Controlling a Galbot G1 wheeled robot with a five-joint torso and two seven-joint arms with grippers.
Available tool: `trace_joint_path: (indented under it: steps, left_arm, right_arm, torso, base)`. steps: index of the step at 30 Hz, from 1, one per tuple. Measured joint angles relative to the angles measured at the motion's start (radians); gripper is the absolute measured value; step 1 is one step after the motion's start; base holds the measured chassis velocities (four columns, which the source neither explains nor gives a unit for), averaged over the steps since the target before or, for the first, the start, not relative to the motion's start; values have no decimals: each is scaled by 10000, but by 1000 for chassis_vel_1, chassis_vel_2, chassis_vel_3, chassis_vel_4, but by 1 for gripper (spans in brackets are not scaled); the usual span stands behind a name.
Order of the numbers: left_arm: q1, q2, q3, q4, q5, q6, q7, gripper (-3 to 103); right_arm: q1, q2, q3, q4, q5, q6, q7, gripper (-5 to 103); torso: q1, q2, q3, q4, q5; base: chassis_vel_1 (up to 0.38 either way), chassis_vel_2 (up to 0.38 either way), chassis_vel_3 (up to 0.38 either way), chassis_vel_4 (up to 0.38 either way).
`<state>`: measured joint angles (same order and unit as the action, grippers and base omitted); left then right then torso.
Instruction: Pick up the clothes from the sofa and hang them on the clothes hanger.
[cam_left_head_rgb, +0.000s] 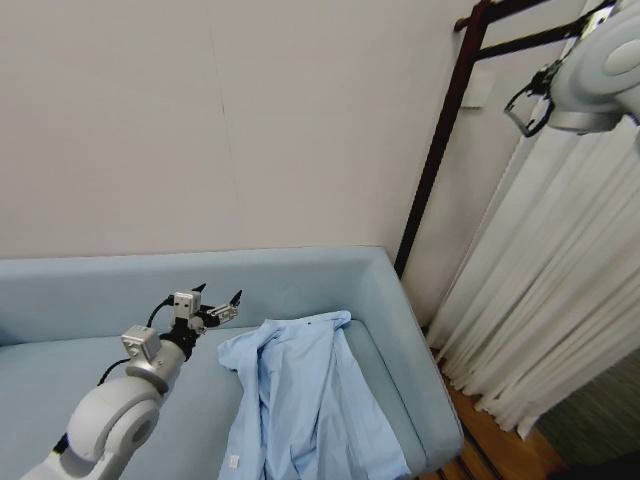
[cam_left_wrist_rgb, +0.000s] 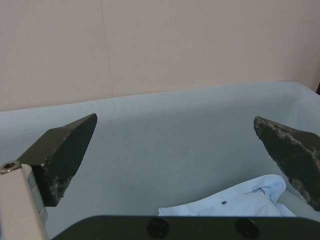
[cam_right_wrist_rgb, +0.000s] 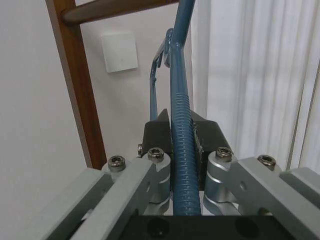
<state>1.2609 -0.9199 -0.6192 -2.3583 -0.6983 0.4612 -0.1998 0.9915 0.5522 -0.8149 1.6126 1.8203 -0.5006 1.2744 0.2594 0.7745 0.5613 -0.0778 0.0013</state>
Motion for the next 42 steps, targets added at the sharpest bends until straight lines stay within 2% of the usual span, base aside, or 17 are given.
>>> trace_joint_path:
  steps: [8,21,27,30,31,32,36,37,40,42]
  left_arm:
    - [44,-84,68,51,74,-67,17,100]
    - [172,-201,143,142,179,-220,27,100]
    - [218,-238,136,455,164,-339,28,100]
    - [79,-179,213,1003,60,-351,-135,100]
    - [-4,-142,274,1214,-8,-350,-221,100]
    - [-4,-142,274,1214,-8,-350,-221,100]
    - [-464,67,761,2134,-337,-326,-602,100]
    - [-464,67,761,2134,-337,-326,-602,100]
    - [-874,147,1161,2912,-643,-238,-693,100]
    - [-1228,139,1414,3571,-807,-203,-594,100]
  right_arm:
    - [199,-33,-262,295,-134,-23,-71,8]
    - [255,-623,-322,2074,576,31,155,8]
    - [-136,-1055,68,3372,764,140,-287,8]
    - [-1255,-1934,1027,4423,849,95,-1382,8]
    - [-1825,-2436,1375,4866,837,43,-2098,8]
    - [-1825,-2436,1375,4866,837,43,-2098,8]
    - [-3472,-4368,1702,6337,377,-75,-4790,8]
    - [-3472,-4368,1702,6337,377,-75,-4790,8]
    - [-5091,-5393,2144,6772,-164,45,-6664,8]
    - [-5866,-5821,1885,6746,-905,241,-8080,8]
  torso:
    - [0,0,0,0,0]
    - [0,0,0,-1,1]
    - [0,0,0,2,-1]
    - [0,0,0,5,-2]
    - [0,0,0,0,0]
    - [0,0,0,0,0]
    - [-1,0,0,-3,5]
    - [-1,0,0,-3,5]
    - [-3,0,-2,-5,4]
    - [-3,1,-3,-4,0]
  base:
    - [0,0,0,0]
    - [0,0,0,0]
    - [0,0,0,0]
    - [0,0,0,0]
    - [0,0,0,0]
    - [0,0,0,0]
    - [0,0,0,0]
    - [0,0,0,0]
    - [0,0,0,0]
    - [0,0,0,0]
